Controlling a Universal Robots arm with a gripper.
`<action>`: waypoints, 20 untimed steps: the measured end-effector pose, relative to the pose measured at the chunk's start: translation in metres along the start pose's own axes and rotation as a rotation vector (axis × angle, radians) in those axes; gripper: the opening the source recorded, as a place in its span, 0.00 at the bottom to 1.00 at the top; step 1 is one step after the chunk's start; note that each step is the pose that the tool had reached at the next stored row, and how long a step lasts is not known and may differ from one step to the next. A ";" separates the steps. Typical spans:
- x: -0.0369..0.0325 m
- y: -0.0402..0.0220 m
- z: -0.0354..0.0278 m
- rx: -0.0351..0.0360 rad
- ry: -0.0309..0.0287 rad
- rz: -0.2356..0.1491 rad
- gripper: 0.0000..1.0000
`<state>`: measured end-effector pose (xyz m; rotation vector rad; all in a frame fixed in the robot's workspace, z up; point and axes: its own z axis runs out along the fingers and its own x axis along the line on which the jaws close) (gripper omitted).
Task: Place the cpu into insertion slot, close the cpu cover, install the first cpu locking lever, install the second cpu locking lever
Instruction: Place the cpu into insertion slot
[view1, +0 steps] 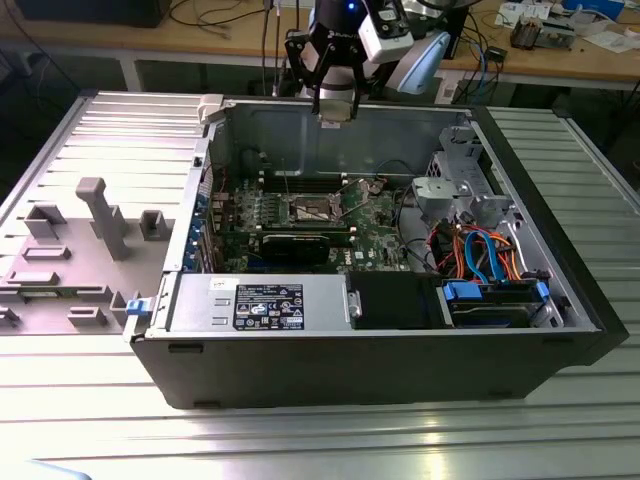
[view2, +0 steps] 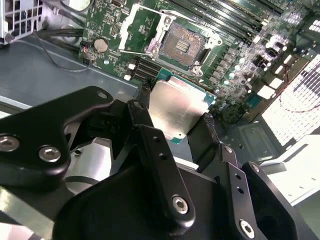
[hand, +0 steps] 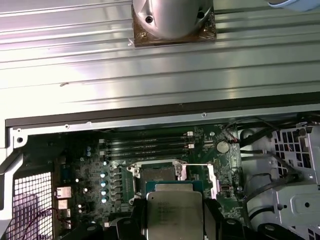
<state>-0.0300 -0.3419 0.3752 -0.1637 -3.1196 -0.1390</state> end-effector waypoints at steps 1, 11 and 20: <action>0.0000 0.0000 0.0003 -0.0002 -0.0010 0.012 0.55; 0.0003 -0.0001 0.0010 0.0015 -0.0050 0.054 0.55; 0.0004 -0.0002 0.0010 0.0015 -0.0050 0.054 0.55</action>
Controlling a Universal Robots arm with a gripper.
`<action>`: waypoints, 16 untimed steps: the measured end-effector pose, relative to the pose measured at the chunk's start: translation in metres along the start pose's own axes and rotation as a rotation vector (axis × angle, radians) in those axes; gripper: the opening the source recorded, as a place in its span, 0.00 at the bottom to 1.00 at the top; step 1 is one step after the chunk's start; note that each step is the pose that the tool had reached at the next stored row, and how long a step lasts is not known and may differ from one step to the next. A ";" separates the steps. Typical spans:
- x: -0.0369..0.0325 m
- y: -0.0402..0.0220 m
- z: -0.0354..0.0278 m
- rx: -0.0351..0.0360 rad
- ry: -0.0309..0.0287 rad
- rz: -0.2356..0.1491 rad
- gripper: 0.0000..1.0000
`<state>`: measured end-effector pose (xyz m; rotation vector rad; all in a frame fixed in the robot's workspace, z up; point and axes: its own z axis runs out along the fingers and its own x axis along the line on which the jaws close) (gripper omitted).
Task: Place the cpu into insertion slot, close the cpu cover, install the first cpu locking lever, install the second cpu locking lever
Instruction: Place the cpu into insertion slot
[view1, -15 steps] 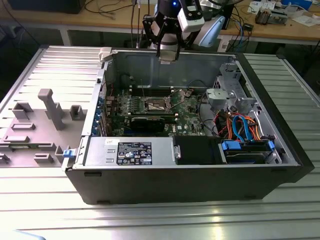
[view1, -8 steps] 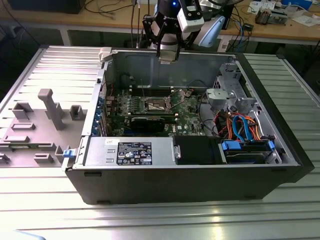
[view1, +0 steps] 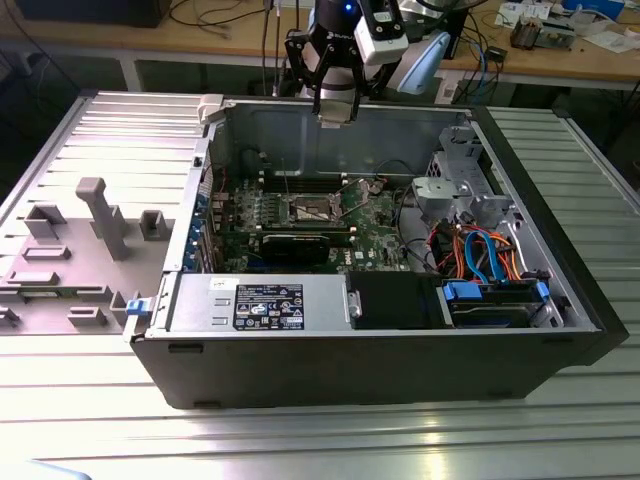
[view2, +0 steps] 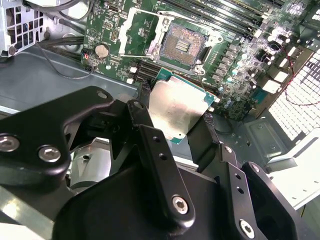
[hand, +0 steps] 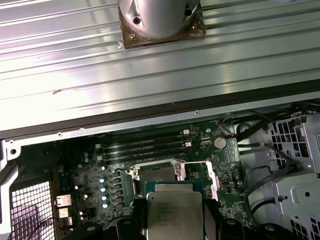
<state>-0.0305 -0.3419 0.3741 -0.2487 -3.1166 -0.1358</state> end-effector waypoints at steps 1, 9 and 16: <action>0.0000 0.0000 0.0000 0.0001 -0.0001 0.001 0.55; 0.0000 -0.0001 0.0010 -0.0004 -0.0053 0.060 0.55; 0.0000 -0.0002 0.0019 -0.0014 -0.0115 0.133 0.55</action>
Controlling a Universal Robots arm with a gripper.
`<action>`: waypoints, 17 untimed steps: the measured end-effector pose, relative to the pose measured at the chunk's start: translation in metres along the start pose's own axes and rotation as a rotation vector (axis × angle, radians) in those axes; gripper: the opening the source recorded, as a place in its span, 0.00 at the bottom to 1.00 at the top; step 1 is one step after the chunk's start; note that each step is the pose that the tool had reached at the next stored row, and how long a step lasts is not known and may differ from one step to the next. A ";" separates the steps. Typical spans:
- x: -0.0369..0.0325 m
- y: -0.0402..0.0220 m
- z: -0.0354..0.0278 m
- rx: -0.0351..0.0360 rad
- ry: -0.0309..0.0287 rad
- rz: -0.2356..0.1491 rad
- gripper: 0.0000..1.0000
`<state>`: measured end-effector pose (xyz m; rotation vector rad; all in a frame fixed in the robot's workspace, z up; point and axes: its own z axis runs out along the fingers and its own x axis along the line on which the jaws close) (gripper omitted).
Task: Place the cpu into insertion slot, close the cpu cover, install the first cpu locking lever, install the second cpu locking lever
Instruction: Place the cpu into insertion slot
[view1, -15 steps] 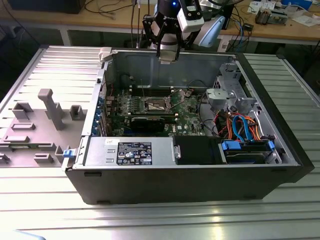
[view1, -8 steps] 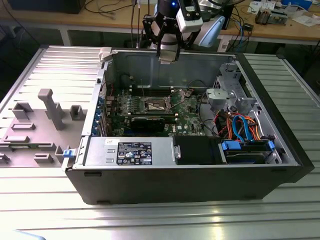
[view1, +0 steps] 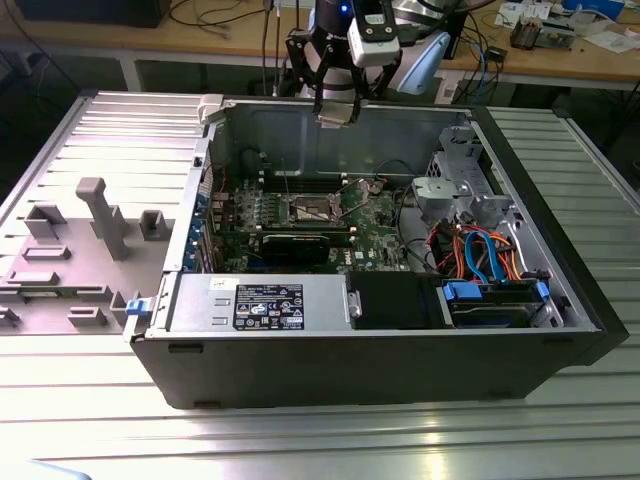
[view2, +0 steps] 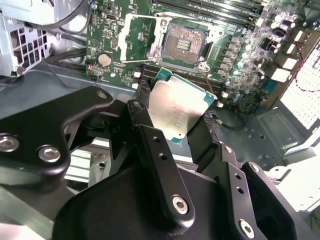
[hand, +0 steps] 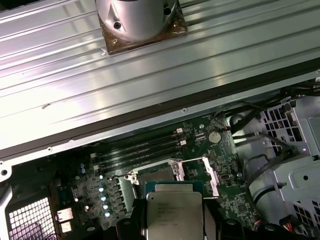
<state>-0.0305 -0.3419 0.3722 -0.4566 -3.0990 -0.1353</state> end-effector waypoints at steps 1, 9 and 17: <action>0.0000 0.0000 0.0000 0.0000 -0.0001 0.001 0.55; 0.0000 0.0000 0.0001 -0.0002 -0.0006 0.007 0.55; 0.0000 -0.0001 0.0011 -0.0013 -0.0065 0.075 0.55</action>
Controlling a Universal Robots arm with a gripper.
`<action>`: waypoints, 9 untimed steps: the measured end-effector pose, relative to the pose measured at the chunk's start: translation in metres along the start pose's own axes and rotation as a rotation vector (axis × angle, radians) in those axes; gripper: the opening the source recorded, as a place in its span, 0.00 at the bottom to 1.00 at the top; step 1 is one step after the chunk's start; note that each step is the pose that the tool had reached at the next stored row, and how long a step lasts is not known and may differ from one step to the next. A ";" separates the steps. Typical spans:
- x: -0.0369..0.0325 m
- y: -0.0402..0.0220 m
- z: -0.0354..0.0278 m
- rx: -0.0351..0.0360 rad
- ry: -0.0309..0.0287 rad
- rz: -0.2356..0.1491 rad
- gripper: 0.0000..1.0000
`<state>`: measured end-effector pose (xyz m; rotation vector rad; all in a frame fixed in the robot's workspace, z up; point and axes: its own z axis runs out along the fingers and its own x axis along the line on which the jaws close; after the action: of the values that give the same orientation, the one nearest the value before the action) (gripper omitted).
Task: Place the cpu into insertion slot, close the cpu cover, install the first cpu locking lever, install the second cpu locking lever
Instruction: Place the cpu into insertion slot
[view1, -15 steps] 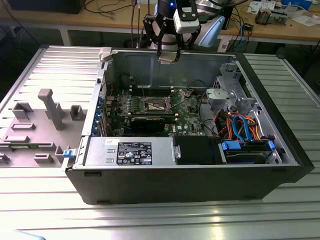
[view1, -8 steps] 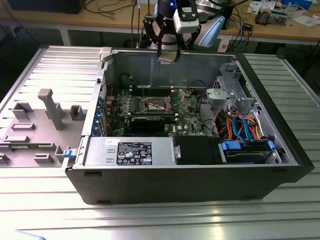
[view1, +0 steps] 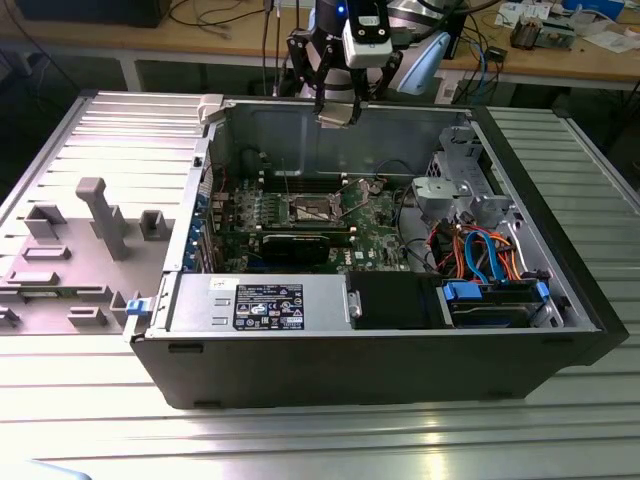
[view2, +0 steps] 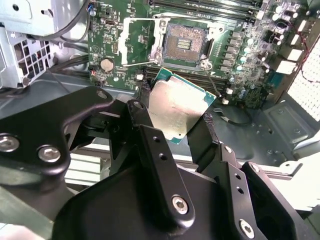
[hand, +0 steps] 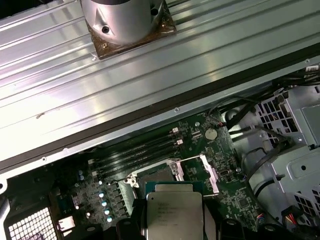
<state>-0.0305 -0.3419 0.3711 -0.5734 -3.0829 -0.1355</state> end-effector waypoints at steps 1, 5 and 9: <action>0.0000 0.0000 0.0001 -0.0001 -0.0008 0.010 0.55; 0.0000 0.0000 0.0002 -0.0003 -0.0013 0.016 0.55; 0.0000 0.0000 0.0002 -0.0003 -0.0013 0.016 0.55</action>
<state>-0.0305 -0.3419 0.3709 -0.5982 -3.0789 -0.1356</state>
